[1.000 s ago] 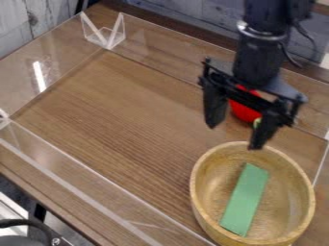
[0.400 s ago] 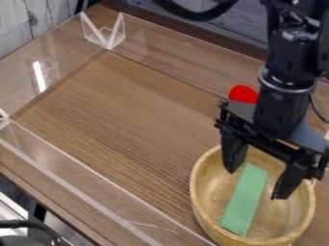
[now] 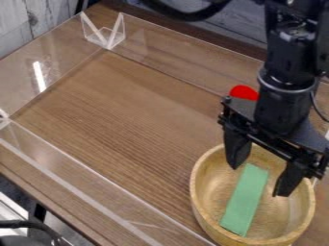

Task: Remove the green block from the brown bowl and put it on the table

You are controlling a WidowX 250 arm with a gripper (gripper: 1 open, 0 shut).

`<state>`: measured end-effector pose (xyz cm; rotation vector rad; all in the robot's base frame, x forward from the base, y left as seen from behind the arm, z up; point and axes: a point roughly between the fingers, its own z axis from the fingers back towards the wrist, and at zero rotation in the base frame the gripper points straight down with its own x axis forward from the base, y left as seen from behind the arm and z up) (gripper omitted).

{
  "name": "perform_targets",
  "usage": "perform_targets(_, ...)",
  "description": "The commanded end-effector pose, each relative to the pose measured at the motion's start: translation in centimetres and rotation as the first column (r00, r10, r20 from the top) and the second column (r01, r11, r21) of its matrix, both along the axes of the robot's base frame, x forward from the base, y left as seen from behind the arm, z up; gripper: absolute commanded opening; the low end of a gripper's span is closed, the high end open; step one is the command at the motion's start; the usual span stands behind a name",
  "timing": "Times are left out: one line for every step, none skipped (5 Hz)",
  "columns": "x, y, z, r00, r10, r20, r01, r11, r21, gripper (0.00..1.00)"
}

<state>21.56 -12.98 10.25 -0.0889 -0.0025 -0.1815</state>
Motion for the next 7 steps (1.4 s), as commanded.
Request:
perform_targets(0.6, -0.4, 0.0, 0.999, 0.031, 0.033, -0.031, 0.999, -0.01, 1.0)
perform_targets(0.3, 0.8, -0.2, 0.994, 0.103, 0.039, -0.102, 0.995, -0.009, 1.0)
perform_targets(0.5, 1.9, 0.2, 0.984, 0.165, 0.061, -0.165, 0.986, -0.014, 1.0)
perform_targets(1.6, 1.7, 1.1, 0.989, 0.127, 0.079, -0.125, 0.992, -0.027, 1.0)
perform_targets(2.2, 1.0, 1.6, 0.992, 0.086, 0.089, -0.083, 0.996, -0.032, 1.0)
perform_targets(2.4, 0.7, 1.7, 0.996, 0.051, 0.078, -0.049, 0.998, -0.035, 1.0)
perform_targets(2.1, 0.6, 0.8, 0.997, 0.034, 0.07, -0.032, 0.999, -0.032, 1.0)
